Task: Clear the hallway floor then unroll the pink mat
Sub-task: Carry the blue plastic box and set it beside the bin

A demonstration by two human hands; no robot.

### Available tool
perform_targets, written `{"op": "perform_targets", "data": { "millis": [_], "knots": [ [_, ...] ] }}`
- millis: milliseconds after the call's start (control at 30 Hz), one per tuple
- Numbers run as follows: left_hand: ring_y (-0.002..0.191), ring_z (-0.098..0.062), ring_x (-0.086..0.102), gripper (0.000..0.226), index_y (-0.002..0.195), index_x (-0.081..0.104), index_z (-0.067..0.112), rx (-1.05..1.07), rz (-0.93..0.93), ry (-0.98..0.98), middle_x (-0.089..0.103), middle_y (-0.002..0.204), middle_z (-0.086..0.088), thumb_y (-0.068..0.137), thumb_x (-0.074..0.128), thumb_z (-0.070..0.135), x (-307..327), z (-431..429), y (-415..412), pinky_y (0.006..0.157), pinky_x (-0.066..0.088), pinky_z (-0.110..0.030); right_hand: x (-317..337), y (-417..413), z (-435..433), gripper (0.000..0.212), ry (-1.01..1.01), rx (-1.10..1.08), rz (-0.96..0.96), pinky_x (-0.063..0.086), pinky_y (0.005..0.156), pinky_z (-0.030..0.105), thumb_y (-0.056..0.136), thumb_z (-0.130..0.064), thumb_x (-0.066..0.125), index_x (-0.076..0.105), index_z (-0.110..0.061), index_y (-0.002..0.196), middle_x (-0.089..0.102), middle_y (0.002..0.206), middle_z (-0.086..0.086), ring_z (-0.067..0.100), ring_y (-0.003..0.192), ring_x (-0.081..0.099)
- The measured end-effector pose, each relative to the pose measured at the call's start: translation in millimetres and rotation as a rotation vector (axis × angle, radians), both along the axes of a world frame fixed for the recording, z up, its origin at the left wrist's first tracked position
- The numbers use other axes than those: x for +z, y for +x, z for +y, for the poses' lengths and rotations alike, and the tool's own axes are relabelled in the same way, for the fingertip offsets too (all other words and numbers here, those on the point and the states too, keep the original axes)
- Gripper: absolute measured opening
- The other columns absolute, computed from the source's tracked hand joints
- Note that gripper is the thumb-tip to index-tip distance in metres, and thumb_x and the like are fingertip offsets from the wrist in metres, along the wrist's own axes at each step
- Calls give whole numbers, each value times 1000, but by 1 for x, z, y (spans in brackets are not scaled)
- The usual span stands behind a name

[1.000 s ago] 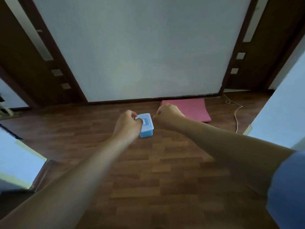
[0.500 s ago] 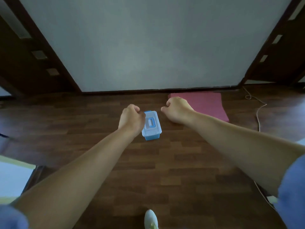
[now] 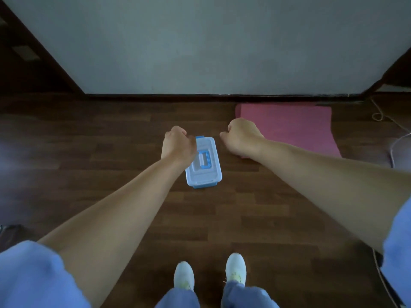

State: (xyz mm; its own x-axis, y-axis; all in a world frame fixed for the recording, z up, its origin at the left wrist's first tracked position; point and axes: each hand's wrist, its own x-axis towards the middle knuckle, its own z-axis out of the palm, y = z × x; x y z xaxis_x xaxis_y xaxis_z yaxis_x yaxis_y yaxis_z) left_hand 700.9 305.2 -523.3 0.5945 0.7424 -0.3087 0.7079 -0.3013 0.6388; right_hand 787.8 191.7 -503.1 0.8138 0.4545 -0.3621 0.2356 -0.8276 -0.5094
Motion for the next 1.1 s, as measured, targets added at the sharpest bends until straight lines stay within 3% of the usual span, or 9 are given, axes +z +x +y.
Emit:
{"op": "perform_targets", "data": {
  "millis": [200, 267, 367, 467, 567, 667, 833, 1000, 1100],
  "knots": [
    [83, -20, 49, 30, 118, 51, 8, 9, 104, 0, 53, 124, -10, 92, 41, 18, -180, 40, 31, 60, 36, -29, -178, 40, 25, 32, -39, 11, 49, 30, 43, 24, 96, -24, 47, 40, -16, 65, 44, 63, -2, 11, 52, 43],
    [81, -20, 51, 29, 118, 50, 9, 14, 138, -30, 52, 124, -10, 92, 42, 19, -242, 49, 35, 53, 34, -27, -237, 48, 29, 24, -64, 13, 88, 33, 46, 24, 97, -26, 46, 49, -11, 78, 46, 65, -1, 11, 55, 46],
    [77, -15, 48, 29, 119, 51, 9, 23, 132, -23, 53, 125, -9, 93, 44, 18, -326, 65, 44, 50, 31, -23, -321, 60, 39, 26, -121, 69, 116, 45, 60, 30, 95, -28, 47, 56, -6, 104, 59, 90, 7, 22, 81, 60],
    [86, -18, 49, 30, 119, 53, 8, 15, 111, 17, 52, 127, -9, 93, 43, 16, -391, 79, 61, 65, 37, -29, -391, 75, 50, 32, -155, 97, 73, 39, 68, 34, 94, -31, 48, 53, -5, 112, 56, 117, 14, 30, 102, 56],
    [106, -28, 52, 35, 126, 47, 7, 10, 161, 4, 45, 134, -12, 93, 43, 18, -446, 94, 80, 78, 42, -36, -451, 92, 67, 38, -156, 71, 61, 38, 71, 34, 94, -32, 50, 50, -5, 119, 52, 125, 15, 33, 111, 53],
    [120, -37, 47, 48, 136, 35, 8, 34, 251, -61, 38, 138, -15, 93, 46, 24, -481, 101, 90, 94, 43, -44, -490, 104, 77, 46, -152, -4, 113, 40, 75, 34, 94, -32, 48, 42, -4, 131, 50, 130, 16, 33, 113, 53],
    [101, -28, 50, 52, 134, 31, 9, 125, 112, -287, 49, 128, -12, 90, 52, 23, -513, 108, 89, 79, 39, -35, -524, 106, 84, 53, -108, -99, 266, 38, 79, 32, 97, -22, 44, 25, -4, 144, 45, 138, 16, 33, 120, 49],
    [120, -34, 47, 58, 132, 41, 7, 320, 100, -302, 47, 133, -14, 82, 58, 29, -499, 112, 103, 102, 42, -46, -506, 111, 92, 47, -94, -101, 181, 40, 83, 35, 97, -15, 44, 31, -2, 139, 43, 137, 19, 36, 121, 48],
    [126, -33, 39, 59, 135, 34, 7, 384, 117, -279, 38, 138, -13, 85, 55, 28, -473, 113, 107, 107, 36, -46, -470, 114, 100, 45, -104, -37, 127, 40, 80, 36, 96, -11, 44, 31, -2, 138, 42, 137, 20, 37, 120, 48]
  ]
}}
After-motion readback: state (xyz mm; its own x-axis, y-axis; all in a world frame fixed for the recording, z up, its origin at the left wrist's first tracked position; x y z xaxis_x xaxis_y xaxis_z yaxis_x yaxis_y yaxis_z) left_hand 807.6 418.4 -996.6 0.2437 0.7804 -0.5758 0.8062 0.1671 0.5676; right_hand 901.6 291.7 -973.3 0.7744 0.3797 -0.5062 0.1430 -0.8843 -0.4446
